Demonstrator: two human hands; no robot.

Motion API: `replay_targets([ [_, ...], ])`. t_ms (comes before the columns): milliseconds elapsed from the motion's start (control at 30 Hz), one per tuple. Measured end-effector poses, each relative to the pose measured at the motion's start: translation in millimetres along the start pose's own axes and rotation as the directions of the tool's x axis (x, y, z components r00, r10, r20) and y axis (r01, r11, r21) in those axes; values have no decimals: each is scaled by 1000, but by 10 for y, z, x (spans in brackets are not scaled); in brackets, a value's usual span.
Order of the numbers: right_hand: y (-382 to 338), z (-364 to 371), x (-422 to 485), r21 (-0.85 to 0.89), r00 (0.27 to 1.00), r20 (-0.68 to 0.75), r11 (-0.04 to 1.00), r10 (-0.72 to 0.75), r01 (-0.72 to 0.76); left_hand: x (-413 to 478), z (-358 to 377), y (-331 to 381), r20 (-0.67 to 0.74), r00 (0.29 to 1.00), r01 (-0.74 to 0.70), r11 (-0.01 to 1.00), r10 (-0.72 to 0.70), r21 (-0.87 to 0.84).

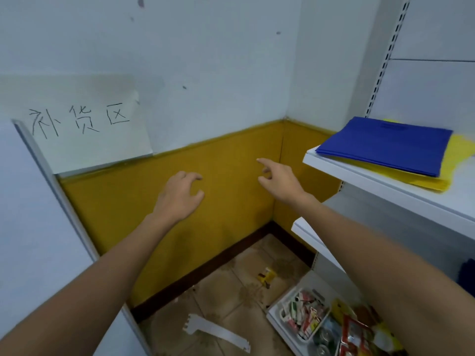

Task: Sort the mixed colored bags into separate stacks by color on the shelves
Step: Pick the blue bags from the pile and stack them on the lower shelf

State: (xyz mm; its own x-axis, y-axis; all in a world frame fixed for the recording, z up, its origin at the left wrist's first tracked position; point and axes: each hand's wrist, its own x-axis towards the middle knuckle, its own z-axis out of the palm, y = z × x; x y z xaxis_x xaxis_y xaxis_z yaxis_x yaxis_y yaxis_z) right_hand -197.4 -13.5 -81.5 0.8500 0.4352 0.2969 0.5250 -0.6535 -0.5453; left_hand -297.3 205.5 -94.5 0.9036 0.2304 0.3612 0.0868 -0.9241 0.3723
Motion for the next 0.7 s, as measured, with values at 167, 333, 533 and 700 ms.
replay_targets([
  [167,52,8,346,0,998,-47,999,39,-39,464,123,-114,64,997,-36,999,36,6],
  [333,371,-341,642,-4,988,-119,995,99,-100,962,394,179,87,991,-101,994,105,-48],
  [533,895,-1107,868,-76,955,-253,981,152,-177,1542,743,795,95,974,-193,972,207,-136],
  [700,1410,-1828,568,-190,889,-403,930,218,-315,1952,970,1539,83,918,-352,895,387,-274],
])
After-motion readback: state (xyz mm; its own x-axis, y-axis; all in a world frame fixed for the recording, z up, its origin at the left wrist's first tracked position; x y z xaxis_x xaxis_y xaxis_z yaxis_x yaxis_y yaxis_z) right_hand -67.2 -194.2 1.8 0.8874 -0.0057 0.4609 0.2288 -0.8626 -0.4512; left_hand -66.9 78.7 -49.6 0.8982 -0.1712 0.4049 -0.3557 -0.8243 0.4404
